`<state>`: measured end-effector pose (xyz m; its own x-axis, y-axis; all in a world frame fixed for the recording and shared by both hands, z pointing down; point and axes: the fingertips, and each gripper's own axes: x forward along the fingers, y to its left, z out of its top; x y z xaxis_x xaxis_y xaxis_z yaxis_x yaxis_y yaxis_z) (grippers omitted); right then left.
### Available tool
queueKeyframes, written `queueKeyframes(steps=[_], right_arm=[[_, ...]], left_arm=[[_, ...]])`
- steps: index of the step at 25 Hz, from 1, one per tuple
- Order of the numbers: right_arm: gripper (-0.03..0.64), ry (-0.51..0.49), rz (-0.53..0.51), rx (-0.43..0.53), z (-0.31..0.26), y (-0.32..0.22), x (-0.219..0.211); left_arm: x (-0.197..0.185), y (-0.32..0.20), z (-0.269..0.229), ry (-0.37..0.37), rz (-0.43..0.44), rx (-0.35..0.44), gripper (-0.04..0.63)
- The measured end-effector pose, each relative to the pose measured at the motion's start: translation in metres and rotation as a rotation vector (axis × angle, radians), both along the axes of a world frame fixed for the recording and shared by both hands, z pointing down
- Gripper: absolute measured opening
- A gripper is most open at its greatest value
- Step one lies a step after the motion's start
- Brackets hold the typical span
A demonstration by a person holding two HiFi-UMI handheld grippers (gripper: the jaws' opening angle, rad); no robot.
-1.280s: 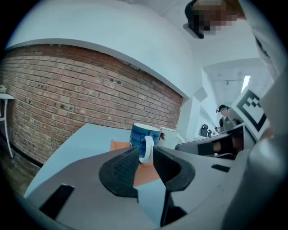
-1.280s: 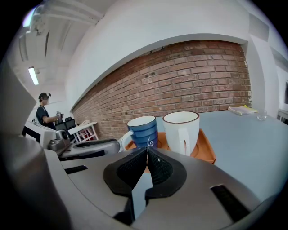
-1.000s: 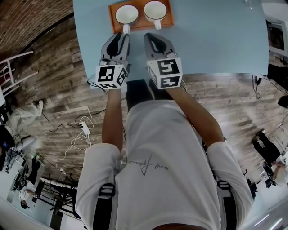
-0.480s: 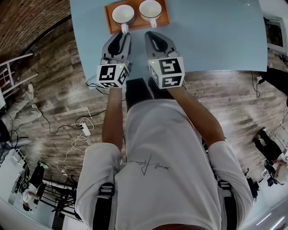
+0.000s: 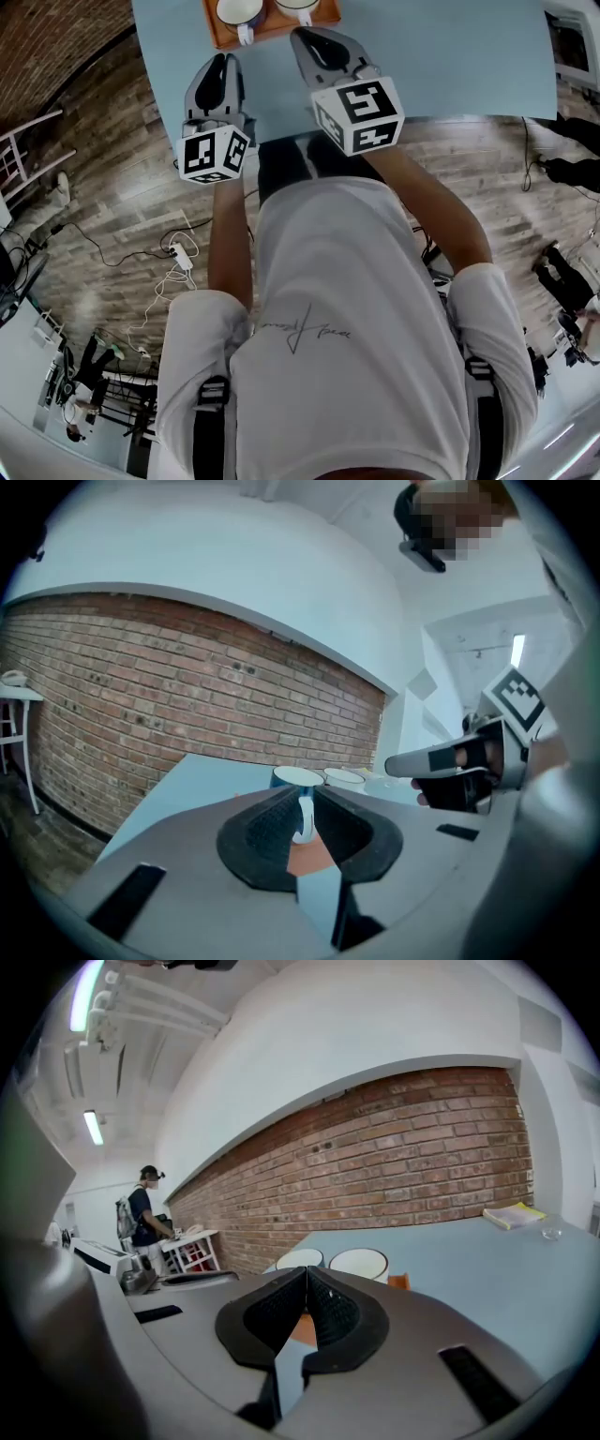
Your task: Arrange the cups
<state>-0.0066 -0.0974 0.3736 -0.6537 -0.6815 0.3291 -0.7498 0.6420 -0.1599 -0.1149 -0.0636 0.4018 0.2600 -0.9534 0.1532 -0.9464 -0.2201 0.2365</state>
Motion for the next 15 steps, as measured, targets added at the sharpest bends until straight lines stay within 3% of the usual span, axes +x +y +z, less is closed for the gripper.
queueKeyframes(steps=[5,9,15], right_arm=[[0.021,-0.047,-0.076,0.043,-0.048,0.005,0.013],[0.021,-0.07,-0.082,0.057,-0.068,0.009,0.031],[0.021,-0.069,-0.069,0.052,-0.081,0.021,0.052]], left_arm=[[-0.001,0.007,-0.038,-0.001,-0.016,0.023,0.014],[0.011,0.008,-0.057,0.029,-0.004,0.026,0.009],[0.037,0.012,-0.07,0.011,0.04,0.002,0.008]])
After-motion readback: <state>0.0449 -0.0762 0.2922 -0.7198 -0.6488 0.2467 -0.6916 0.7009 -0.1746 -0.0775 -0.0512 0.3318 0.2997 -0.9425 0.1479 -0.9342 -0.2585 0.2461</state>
